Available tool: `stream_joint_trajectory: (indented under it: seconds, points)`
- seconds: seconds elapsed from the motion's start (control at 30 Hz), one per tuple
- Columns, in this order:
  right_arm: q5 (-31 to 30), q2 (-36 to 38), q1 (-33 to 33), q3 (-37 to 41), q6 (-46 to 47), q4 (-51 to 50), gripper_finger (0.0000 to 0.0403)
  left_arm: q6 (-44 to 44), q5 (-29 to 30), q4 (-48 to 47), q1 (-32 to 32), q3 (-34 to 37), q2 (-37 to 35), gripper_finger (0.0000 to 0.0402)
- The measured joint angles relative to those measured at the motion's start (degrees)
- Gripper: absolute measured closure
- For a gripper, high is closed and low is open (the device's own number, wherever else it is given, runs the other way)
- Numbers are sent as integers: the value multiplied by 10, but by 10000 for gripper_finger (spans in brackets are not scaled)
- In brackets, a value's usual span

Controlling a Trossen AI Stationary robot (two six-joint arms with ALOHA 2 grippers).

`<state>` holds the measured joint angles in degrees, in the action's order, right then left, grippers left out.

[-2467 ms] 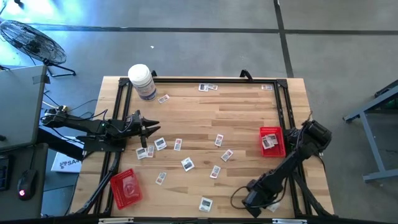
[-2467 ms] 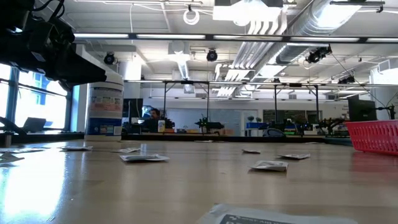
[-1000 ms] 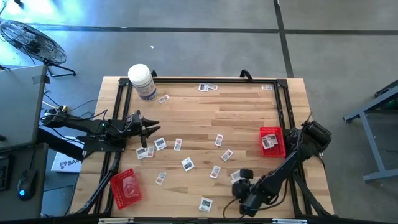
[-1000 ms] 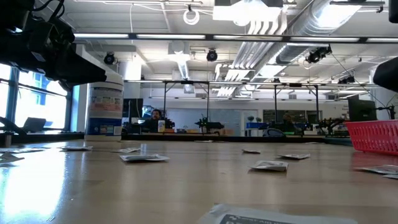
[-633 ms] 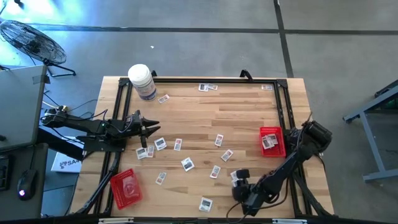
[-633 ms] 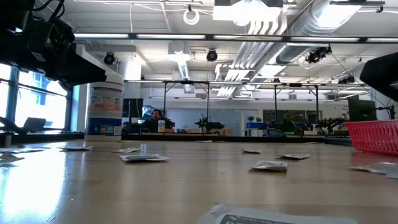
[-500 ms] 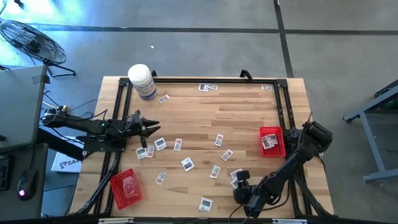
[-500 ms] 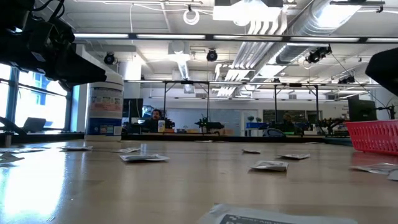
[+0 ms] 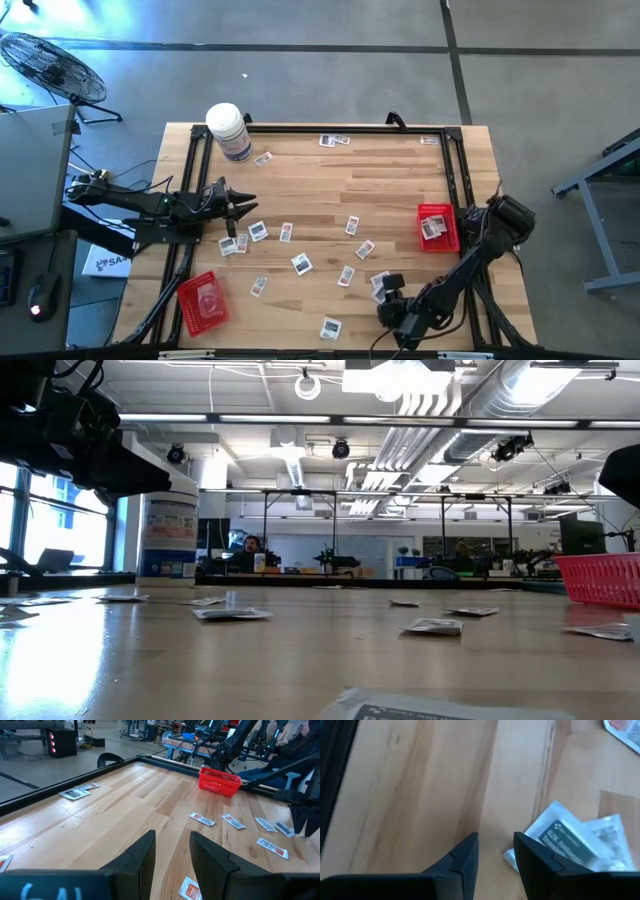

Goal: Pick & Place First Aid Supplies
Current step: Put the towelette pack into the right red bin

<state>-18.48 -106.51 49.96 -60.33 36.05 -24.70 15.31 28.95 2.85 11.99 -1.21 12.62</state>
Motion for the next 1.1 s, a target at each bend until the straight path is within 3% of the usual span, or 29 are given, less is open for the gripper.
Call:
stream_joint_trajectory:
  seconds: [0.3, 0.67, 1.1]
  points:
    - [-1, 38, 0, 2, 5, -49, 296, 0, 0, 0, 0, 0, 0, 283]
    - [18, 40, 0, 92, -5, 110, 322, 0, 0, 0, 0, 0, 0, 283]
    - [-1, 70, -1, 75, -5, 102, 328, 0, 0, 0, 0, 0, 0, 283]
